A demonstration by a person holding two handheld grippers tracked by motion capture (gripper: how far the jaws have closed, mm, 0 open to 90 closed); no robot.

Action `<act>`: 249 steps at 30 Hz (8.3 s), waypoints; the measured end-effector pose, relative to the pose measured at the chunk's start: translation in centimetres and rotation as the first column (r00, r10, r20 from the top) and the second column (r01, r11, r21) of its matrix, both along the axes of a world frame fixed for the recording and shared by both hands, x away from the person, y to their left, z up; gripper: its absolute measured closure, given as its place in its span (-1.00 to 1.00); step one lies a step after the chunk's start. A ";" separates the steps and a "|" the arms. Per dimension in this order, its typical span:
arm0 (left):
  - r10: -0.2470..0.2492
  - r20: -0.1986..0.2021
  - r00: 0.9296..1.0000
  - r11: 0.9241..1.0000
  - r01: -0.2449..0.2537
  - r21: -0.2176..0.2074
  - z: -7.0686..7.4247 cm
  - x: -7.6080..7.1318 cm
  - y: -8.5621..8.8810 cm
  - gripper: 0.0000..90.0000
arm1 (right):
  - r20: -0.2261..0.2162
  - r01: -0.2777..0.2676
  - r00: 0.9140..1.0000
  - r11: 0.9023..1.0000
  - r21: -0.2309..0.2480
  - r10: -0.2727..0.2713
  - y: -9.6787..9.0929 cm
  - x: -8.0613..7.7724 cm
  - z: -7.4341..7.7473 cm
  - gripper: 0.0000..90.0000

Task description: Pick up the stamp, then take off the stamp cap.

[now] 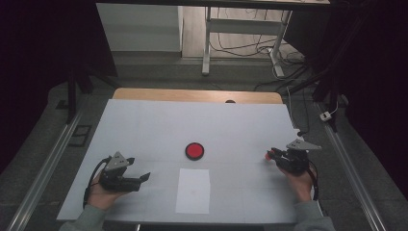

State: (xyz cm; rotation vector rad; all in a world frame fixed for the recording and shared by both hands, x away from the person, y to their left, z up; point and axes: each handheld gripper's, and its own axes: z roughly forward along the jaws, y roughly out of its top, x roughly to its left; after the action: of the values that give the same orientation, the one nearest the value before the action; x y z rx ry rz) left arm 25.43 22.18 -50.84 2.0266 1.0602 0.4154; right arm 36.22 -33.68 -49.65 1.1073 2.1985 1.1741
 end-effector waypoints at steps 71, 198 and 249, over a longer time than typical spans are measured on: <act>-0.011 -0.007 1.000 1.000 0.011 0.008 -0.2 0.2 -0.6 -0.62 | 0.077 -0.172 0.984 0.976 0.130 0.163 5.8 -1.5 2.6 0.62; -0.018 0.002 1.000 1.000 0.018 -0.011 0.1 0.3 -1.0 -0.62 | 0.074 -0.498 0.867 0.853 0.159 0.492 20.9 -3.7 1.9 0.62; -0.153 0.055 0.987 0.988 0.154 -0.016 2.7 2.4 -6.8 -0.61 | 0.077 -0.500 0.866 0.850 0.165 0.494 20.9 -3.7 2.0 0.62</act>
State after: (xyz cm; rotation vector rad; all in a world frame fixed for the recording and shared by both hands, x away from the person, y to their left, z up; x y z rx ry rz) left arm 27.79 15.43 -48.16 2.0510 0.8660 0.3747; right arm 32.52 -12.80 -47.66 0.5737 2.4734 1.6159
